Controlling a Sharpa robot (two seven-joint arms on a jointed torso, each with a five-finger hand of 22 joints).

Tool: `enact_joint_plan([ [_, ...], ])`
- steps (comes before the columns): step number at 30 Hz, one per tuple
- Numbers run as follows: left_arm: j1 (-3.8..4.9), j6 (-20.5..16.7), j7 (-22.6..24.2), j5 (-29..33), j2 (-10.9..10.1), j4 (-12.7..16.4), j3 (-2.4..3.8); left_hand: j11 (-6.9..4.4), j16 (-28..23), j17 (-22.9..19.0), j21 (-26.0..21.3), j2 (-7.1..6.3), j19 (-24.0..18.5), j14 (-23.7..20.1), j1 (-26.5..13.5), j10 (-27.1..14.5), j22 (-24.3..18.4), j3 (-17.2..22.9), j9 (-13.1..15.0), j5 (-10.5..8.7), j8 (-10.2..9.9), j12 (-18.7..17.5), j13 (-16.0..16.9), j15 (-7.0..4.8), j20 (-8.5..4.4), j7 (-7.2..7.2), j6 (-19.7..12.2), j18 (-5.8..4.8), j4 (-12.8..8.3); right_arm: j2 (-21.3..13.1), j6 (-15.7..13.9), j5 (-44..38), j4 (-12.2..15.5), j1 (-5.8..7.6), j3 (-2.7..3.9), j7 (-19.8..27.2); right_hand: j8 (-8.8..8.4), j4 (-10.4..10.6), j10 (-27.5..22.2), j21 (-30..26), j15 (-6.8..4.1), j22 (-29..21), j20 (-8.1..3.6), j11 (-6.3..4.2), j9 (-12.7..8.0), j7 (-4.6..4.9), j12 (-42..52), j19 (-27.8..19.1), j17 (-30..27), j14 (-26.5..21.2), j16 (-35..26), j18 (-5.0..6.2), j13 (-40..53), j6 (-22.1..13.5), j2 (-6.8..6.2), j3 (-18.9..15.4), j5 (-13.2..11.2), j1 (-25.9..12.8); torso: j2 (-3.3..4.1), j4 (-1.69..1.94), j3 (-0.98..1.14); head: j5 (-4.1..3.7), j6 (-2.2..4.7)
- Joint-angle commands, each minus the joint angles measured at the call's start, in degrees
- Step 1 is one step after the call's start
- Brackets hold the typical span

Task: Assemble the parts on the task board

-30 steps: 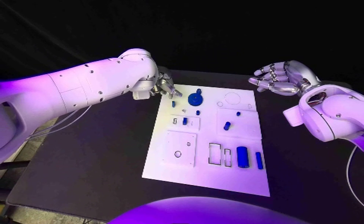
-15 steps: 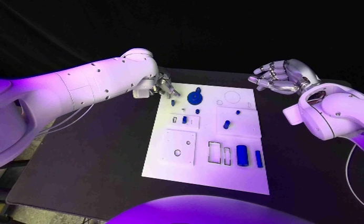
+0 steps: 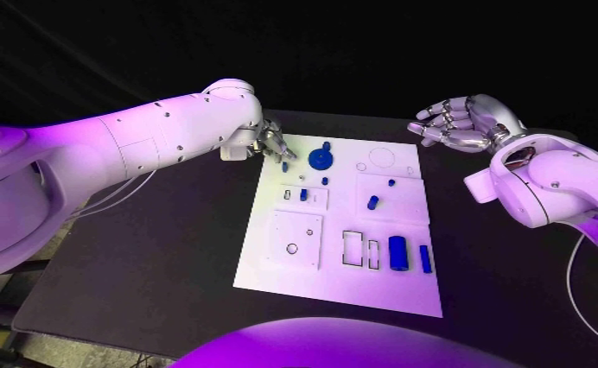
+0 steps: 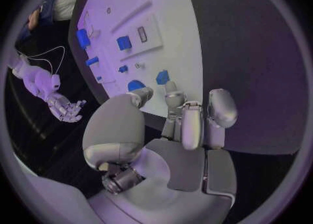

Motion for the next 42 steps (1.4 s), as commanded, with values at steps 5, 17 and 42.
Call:
enact_joint_plan([
  [5,-0.01,1.6,0.23,1.05,0.18,0.12,-0.08,-0.12,0.17,1.17,-0.25,0.18,-0.53,2.74,0.29,-0.48,-0.08,-0.49,-0.07,0.06,-0.36,-0.34,-0.07,0.03,0.02,0.02,-0.4,-0.42,-0.03,0.14,0.3,-0.16,-0.01,-0.02,0.01,0.5,0.2,0.17,-0.36,-0.26,0.17,-0.05,0.26,0.06,-0.05,2.32,0.38,-0.29,-0.1,-0.31,-0.18,0.23,-0.05,-0.26,0.58,-0.32,0.12,0.18,-0.06,-0.04,0.06,0.12,-0.05],
  [17,-0.15,2.25,0.24,1.93,0.25,-0.01,-0.35,0.03,-0.02,0.74,-0.59,0.54,-1.02,2.58,1.35,-1.01,-0.66,-0.84,-0.04,0.17,-0.54,-0.56,-0.46,0.19,0.18,0.17,-0.72,-0.31,-0.24,0.13,0.33,-0.16,-0.04,-0.02,0.01,0.51,0.26,0.17,-0.37,-0.27,0.17,-0.1,0.27,0.05,-0.07,2.31,0.44,-0.27,-0.1,-0.29,-0.2,0.23,-0.09,-0.26,0.72,-0.39,0.17,0.23,-0.08,-0.01,0.05,0.19,-0.02],
  [42,-0.56,0.99,0.29,3.73,0.24,0.01,-0.58,0.08,-0.09,0.62,-0.98,3.85,-1.55,2.46,6.77,-1.56,-1.12,0.31,0.21,0.39,-0.69,-0.3,-0.4,0.29,0.52,0.18,-1.07,-0.16,-0.82,0.18,0.9,-0.17,-0.28,-0.02,0.01,-0.15,0.35,0.15,-0.39,-0.29,0.16,-0.16,0.28,0.04,-0.11,2.3,0.52,-0.25,-0.12,-0.27,-0.23,0.24,-0.15,-0.27,0.87,-0.49,0.19,0.35,-0.04,0.0,0.04,0.22,-0.11],
])
